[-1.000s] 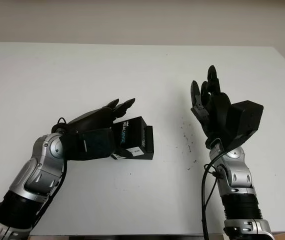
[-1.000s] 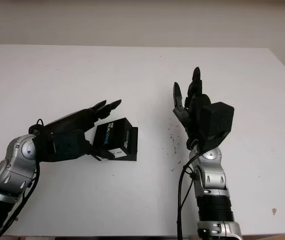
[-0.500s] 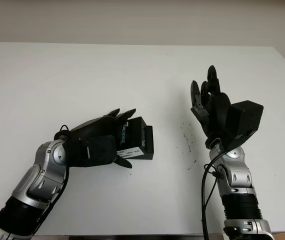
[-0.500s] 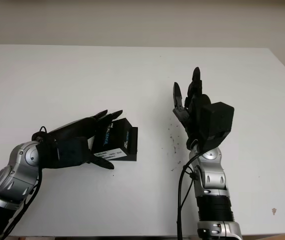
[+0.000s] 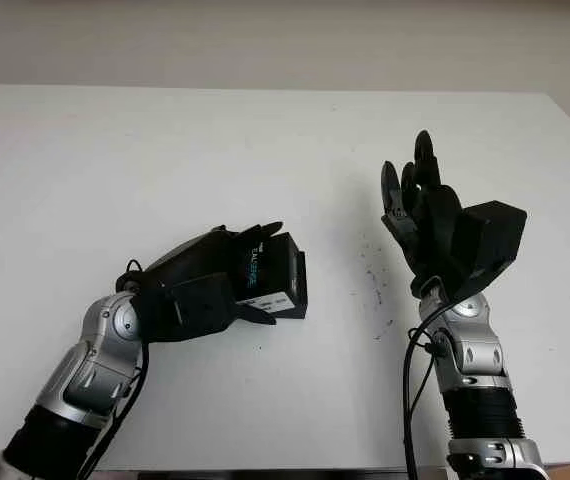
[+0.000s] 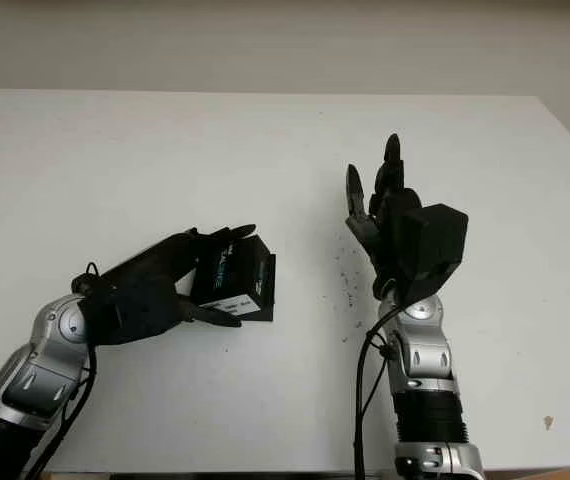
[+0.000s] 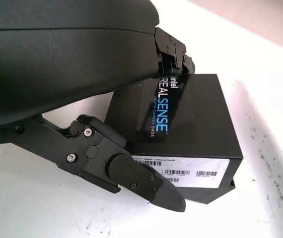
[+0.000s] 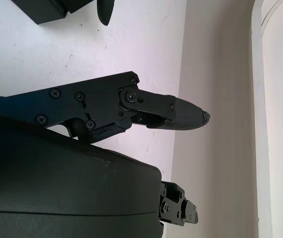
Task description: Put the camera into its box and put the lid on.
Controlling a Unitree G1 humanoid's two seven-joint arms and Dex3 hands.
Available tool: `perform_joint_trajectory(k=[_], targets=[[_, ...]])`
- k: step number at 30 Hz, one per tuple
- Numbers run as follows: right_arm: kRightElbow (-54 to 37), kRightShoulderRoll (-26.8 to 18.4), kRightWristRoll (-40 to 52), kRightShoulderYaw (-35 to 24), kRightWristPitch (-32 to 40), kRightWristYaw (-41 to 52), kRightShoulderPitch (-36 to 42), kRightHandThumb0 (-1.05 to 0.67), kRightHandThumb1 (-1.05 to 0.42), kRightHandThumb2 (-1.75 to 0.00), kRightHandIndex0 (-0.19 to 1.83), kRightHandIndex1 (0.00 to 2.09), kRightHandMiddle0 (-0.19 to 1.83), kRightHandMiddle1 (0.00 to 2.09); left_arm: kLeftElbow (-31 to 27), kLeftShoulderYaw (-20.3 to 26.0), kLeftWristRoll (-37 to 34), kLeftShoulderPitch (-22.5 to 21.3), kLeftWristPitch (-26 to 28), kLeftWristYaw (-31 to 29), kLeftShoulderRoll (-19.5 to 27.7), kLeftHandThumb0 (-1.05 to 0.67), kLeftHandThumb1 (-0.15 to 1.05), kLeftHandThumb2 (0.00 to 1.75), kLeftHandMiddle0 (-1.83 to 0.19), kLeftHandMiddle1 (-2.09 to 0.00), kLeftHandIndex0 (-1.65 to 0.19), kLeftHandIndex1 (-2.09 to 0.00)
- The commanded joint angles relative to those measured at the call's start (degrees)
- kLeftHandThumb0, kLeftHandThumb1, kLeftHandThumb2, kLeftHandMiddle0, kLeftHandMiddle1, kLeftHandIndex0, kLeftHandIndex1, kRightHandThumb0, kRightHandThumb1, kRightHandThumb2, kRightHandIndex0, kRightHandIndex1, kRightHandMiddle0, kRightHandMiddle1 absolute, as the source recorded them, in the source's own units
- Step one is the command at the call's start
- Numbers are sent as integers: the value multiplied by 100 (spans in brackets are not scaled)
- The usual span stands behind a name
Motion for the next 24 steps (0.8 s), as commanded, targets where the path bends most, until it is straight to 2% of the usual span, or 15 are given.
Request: perform_joint_trajectory(k=[1,3,5,8,11,16,24], targets=[[-56,-36,8,-11,-9,-4,-28,-55,-105,-51,-18,5,-16,6,62,62,19,35,-96,138,-27,-30,100,6,-6,-142,-24,-38],[-56,-34,13,-14,0,-4,-33,-54,-105,-52,-18,5,-16,6,96,69,17,41,-157,210,-39,-28,104,8,-11,-157,-9,-93],[-55,-30,14,-15,-7,-7,-30,-54,-105,-52,-18,5,-16,6,139,90,-23,51,-258,276,-50,-25,104,13,-16,-168,-6,-126],[-37,-38,19,-14,-40,19,-28,-54,-105,-52,-18,5,-16,5,143,116,-53,66,-329,348,-71,-22,105,19,-27,-183,-9,-154],[-58,-23,9,-11,-28,-5,-25,-54,-105,-51,-18,5,-16,6,115,118,-15,73,-293,412,-93,-20,105,17,-35,-191,-10,-162],[-60,-24,-16,6,-30,-32,-12,-54,-105,-51,-17,6,-15,6,18,125,70,62,-137,387,-93,-20,105,16,-36,-196,-10,-166],[-97,12,-6,16,34,-87,6,-53,-105,-49,-17,6,-14,6,-407,283,134,-66,292,241,1,-21,105,12,-35,-186,-9,-160]])
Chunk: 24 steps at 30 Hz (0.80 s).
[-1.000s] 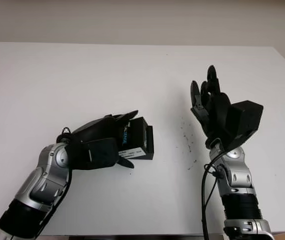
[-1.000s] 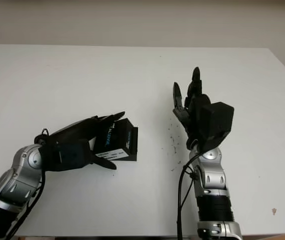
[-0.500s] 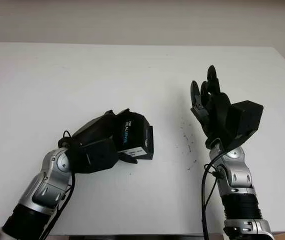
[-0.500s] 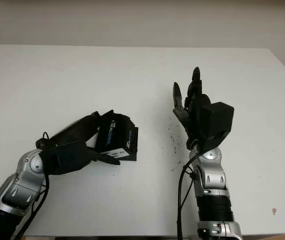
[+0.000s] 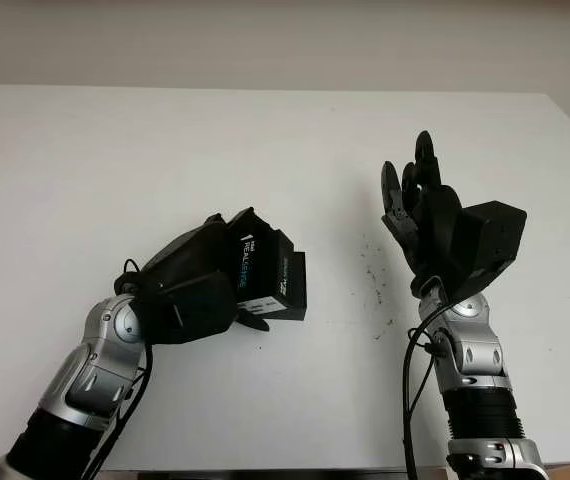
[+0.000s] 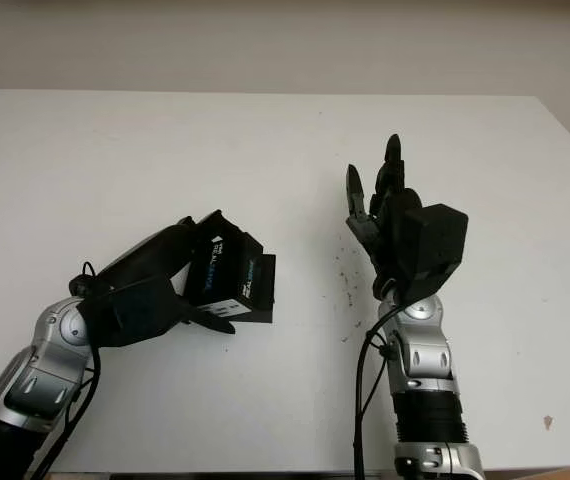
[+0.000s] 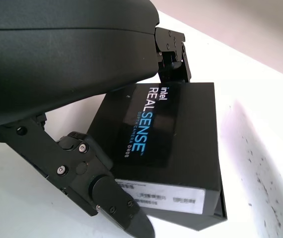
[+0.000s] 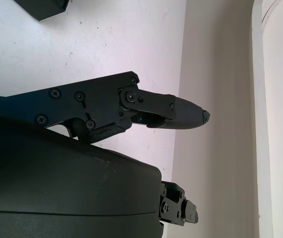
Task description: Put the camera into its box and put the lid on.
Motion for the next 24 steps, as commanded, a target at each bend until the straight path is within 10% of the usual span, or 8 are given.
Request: perform_joint_trajectory(k=[1,24], targets=[[-82,-8,-9,18,31,-8,5,-53,-105,-49,-17,6,-14,6,-186,147,25,-138,109,-46,69,-21,105,11,-35,-185,-9,-159],[-210,48,-109,129,293,-109,62,-53,-105,-48,-17,6,-13,6,-650,28,-23,-1009,1413,-1283,424,-21,105,8,-37,-172,-13,-150]])
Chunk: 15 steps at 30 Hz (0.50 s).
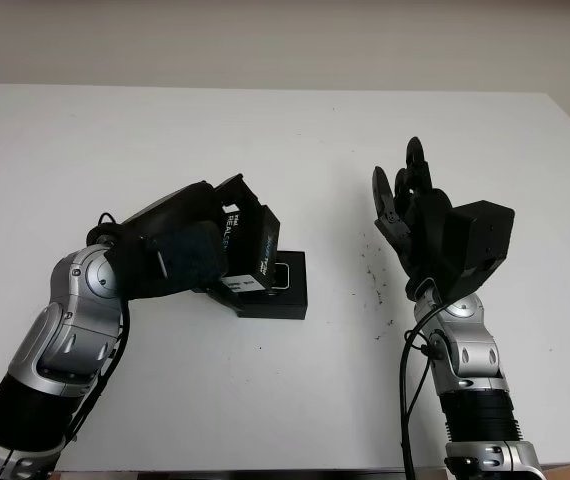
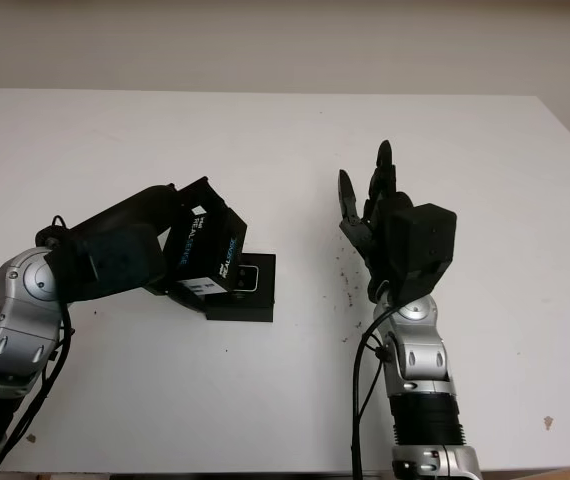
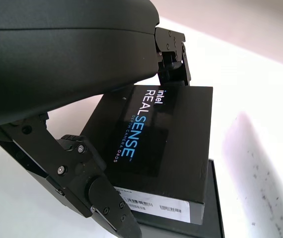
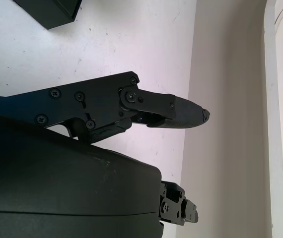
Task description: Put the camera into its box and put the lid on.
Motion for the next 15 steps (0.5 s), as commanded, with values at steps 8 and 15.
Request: perform_joint_trajectory(k=[8,15], targets=[[-186,34,12,18,84,-41,34,-50,-105,-49,-17,5,-13,5,-22,-251,-105,-279,527,-328,-73,-18,105,7,-35,-174,-12,-159],[-99,77,-38,56,21,-93,-5,-53,-105,-48,-17,5,-12,6,61,-441,-84,-378,733,-422,-65,-20,104,6,-39,-180,-16,-166]])
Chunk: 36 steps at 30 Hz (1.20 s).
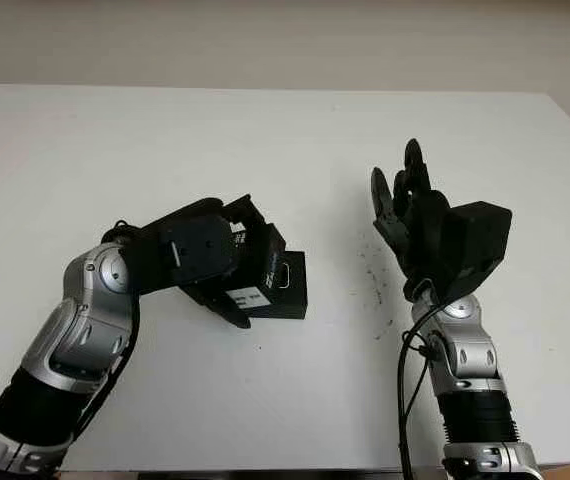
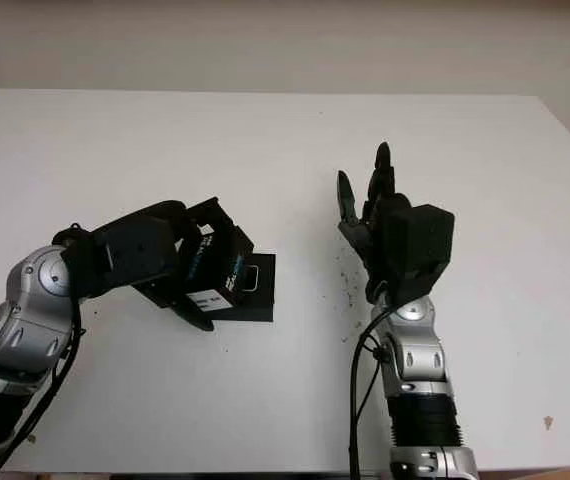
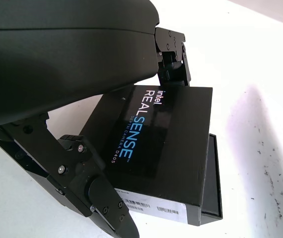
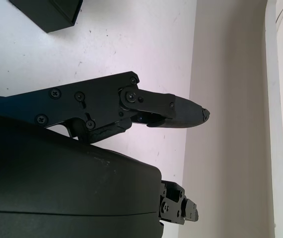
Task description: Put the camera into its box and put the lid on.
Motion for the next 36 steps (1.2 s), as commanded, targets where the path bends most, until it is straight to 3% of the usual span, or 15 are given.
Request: perform_joint_trajectory(k=[1,9,21,27,36], targets=[[-50,22,-30,17,-32,-32,-31,-53,-105,-48,-17,6,-12,6,5,-131,46,-134,79,-46,-10,-20,104,5,-39,-180,-16,-166],[-30,93,-76,38,-47,-117,-49,-55,-105,-46,-15,6,-10,6,198,-265,242,-163,-306,282,-47,-17,104,6,-44,-183,-14,-165],[35,163,-83,54,-144,-109,-50,-53,-105,-47,-16,5,-12,5,506,-224,343,-349,-730,366,-10,-17,105,8,-33,-184,-12,-163],[42,180,-89,53,-125,-123,-52,-55,-105,-47,-15,6,-12,5,478,-244,376,-409,-496,208,-22,-17,104,7,-34,-184,-11,-163],[28,226,-81,66,-103,-164,-58,-56,-105,-47,-16,5,-12,5,585,-346,188,-672,353,-212,-175,-21,104,6,-39,-181,-16,-163]])
